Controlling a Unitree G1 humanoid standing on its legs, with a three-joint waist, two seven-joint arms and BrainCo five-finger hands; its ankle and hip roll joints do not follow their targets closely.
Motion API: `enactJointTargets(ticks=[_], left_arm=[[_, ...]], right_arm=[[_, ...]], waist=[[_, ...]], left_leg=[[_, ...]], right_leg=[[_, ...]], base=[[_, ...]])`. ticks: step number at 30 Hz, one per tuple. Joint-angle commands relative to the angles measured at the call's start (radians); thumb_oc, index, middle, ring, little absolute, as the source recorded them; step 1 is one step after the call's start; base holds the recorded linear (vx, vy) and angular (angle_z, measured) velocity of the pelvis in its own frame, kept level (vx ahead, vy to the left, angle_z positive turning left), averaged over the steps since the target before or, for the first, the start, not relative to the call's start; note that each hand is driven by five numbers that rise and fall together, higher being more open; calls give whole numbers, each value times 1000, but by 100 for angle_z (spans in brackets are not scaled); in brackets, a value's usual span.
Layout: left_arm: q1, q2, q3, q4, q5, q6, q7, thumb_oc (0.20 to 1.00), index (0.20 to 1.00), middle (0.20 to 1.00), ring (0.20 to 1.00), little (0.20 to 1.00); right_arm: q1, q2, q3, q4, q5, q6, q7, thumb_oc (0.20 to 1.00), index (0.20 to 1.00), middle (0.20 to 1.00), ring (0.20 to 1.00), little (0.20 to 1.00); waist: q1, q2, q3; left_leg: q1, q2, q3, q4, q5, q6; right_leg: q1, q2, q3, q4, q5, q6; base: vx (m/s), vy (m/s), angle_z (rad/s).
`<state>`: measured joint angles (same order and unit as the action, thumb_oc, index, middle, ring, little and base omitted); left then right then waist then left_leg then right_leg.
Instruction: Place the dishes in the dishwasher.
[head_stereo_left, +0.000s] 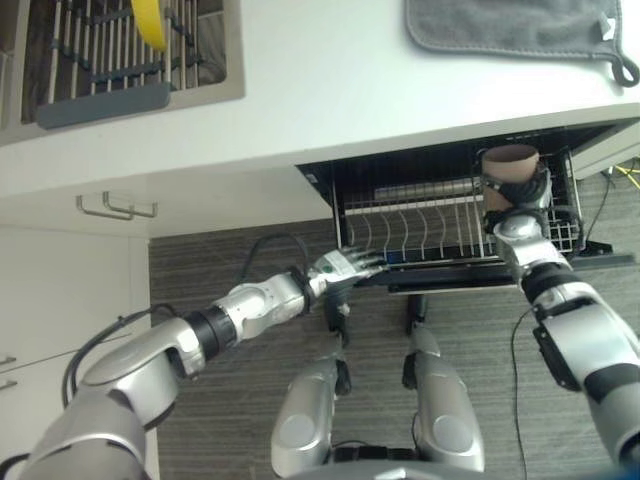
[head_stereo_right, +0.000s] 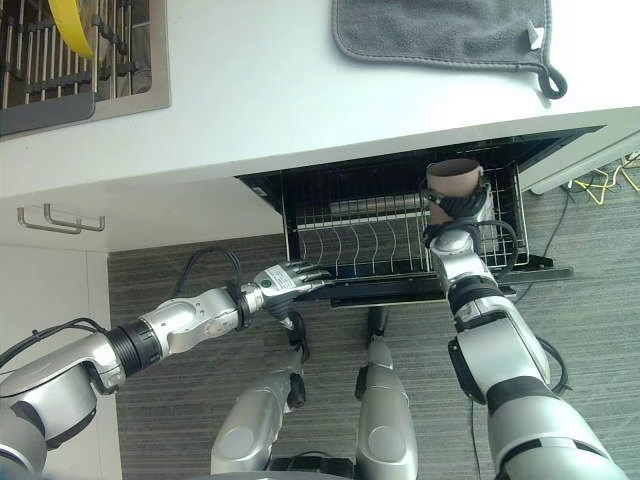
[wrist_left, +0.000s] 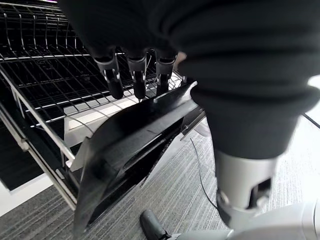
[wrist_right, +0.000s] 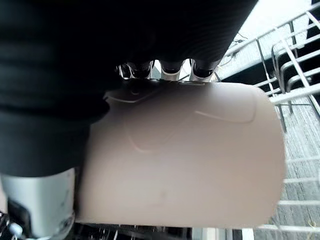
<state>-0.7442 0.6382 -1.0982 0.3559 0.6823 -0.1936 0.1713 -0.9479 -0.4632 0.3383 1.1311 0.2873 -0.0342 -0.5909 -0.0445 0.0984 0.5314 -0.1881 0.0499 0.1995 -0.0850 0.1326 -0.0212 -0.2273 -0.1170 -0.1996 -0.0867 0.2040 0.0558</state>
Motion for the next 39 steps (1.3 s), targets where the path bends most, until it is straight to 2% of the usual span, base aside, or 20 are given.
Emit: enactJointTargets(ticks=[1, 5, 13, 14, 18, 22, 23, 26, 28, 29, 30, 31, 36, 38, 39], left_arm=[[30, -5, -51, -24, 43, -15, 21, 1000, 1000, 1000, 1000, 1000], [44, -22, -58, -31, 49, 0, 41, 1000, 1000, 1000, 1000, 1000], [84, -37, -67, -44, 76, 20, 62, 1000, 1000, 1000, 1000, 1000], [91, -36, -65, -52, 79, 21, 63, 1000, 1000, 1000, 1000, 1000], [100, -35, -66, -58, 86, 25, 68, 1000, 1000, 1000, 1000, 1000], [111, -36, -65, -72, 87, 34, 66, 1000, 1000, 1000, 1000, 1000], [115, -44, -68, -71, 86, 40, 71, 1000, 1000, 1000, 1000, 1000], [131, -46, -64, -76, 93, 41, 77, 1000, 1000, 1000, 1000, 1000], [150, -50, -63, -71, 105, 34, 92, 1000, 1000, 1000, 1000, 1000], [153, -52, -64, -70, 108, 34, 96, 1000, 1000, 1000, 1000, 1000], [163, -58, -65, -70, 114, 38, 103, 1000, 1000, 1000, 1000, 1000], [171, -64, -64, -66, 121, 39, 107, 1000, 1000, 1000, 1000, 1000], [186, -65, -66, -49, 146, 21, 129, 1000, 1000, 1000, 1000, 1000], [189, -59, -70, -39, 156, 11, 147, 1000, 1000, 1000, 1000, 1000], [194, -52, -68, -49, 154, 13, 145, 1000, 1000, 1000, 1000, 1000]], right_arm=[[-71, -13, 13, 34, 26, -34, 1, 200, 200, 200, 200, 200], [-75, 25, 14, 37, 37, -25, -13, 200, 200, 200, 200, 200], [-64, 19, -25, 69, 96, -32, -57, 200, 200, 200, 200, 200], [-63, 15, -35, 73, 97, -36, -62, 1000, 1000, 1000, 1000, 1000], [-63, 6, -47, 76, 98, -45, -63, 1000, 1000, 1000, 1000, 1000], [-64, 4, -44, 68, 66, -61, -113, 1000, 1000, 1000, 1000, 1000], [-66, 2, -48, 63, 44, -69, -185, 1000, 1000, 1000, 1000, 1000], [-68, -8, -49, 43, -26, -84, -255, 1000, 1000, 1000, 1000, 1000], [-89, -20, -33, 10, -120, -74, -398, 1000, 1000, 1000, 1000, 1000], [-91, -22, -30, 5, -141, -69, -430, 1000, 1000, 1000, 1000, 1000], [-98, -32, -27, -7, -194, -43, -530, 1000, 1000, 1000, 1000, 1000], [-99, -40, -27, -9, -211, -25, -590, 1000, 1000, 1000, 1000, 1000], [-102, -43, -24, 4, -196, -23, -619, 1000, 1000, 1000, 1000, 1000], [-99, -32, -18, 24, -167, -54, -630, 1000, 1000, 1000, 1000, 1000], [-96, -17, -26, 21, -120, -132, -632, 1000, 1000, 1000, 1000, 1000]], waist=[[5, 9, -12], [6, 22, -11], [8, 38, -11], [8, 41, -11], [7, 44, -11], [3, 50, -11], [0, 55, -11], [-2, 63, -11], [-1, 70, -11], [-1, 71, -11], [-2, 75, -11], [-1, 78, -11], [5, 80, -11], [11, 81, -11], [14, 81, -11]], left_leg=[[29, 21, 10, -2, -61, -45], [32, 16, 14, -2, -62, -42], [33, 13, 11, -2, -62, -38], [34, 13, 11, -2, -63, -38], [33, 13, 13, -2, -60, -39], [39, 15, 18, -2, -57, -41], [40, 14, 20, -2, -56, -41], [42, 12, 21, -2, -56, -41], [43, 9, 21, -2, -55, -41], [43, 9, 20, -2, -55, -42], [43, 7, 18, -2, -55, -41], [43, 5, 14, -2, -56, -40], [42, 4, 6, -2, -57, -38], [40, 7, 9, -2, -57, -38], [50, 8, 9, -2, -57, -37]], right_leg=[[50, -97, 56, 8, -34, 132], [52, -98, 61, 10, -37, 128], [51, -102, 57, 17, -41, 128], [53, -102, 56, 15, -41, 127], [52, -103, 55, 15, -41, 127], [57, -103, 56, 13, -40, 127], [58, -103, 59, 13, -40, 126], [59, -104, 60, 14, -42, 126], [61, -107, 61, 13, -43, 126], [62, -107, 61, 13, -43, 127], [62, -107, 64, 14, -44, 126], [62, -106, 65, 15, -46, 125], [67, -107, 61, 12, -48, 122], [68, -111, 53, 10, -48, 121], [79, -111, 46, 11, -50, 119]], base=[[69, 63, -2], [47, 50, -6], [3, 4, 0], [0, 0, 0], [0, 0, 0], [9, 13, 0], [32, 43, 0], [29, 52, -2], [33, 51, -5], [30, 47, -6], [29, 40, -8], [32, 41, -7], [4, 3, -1], [-36, -13, 0], [-40, 1, 1]])
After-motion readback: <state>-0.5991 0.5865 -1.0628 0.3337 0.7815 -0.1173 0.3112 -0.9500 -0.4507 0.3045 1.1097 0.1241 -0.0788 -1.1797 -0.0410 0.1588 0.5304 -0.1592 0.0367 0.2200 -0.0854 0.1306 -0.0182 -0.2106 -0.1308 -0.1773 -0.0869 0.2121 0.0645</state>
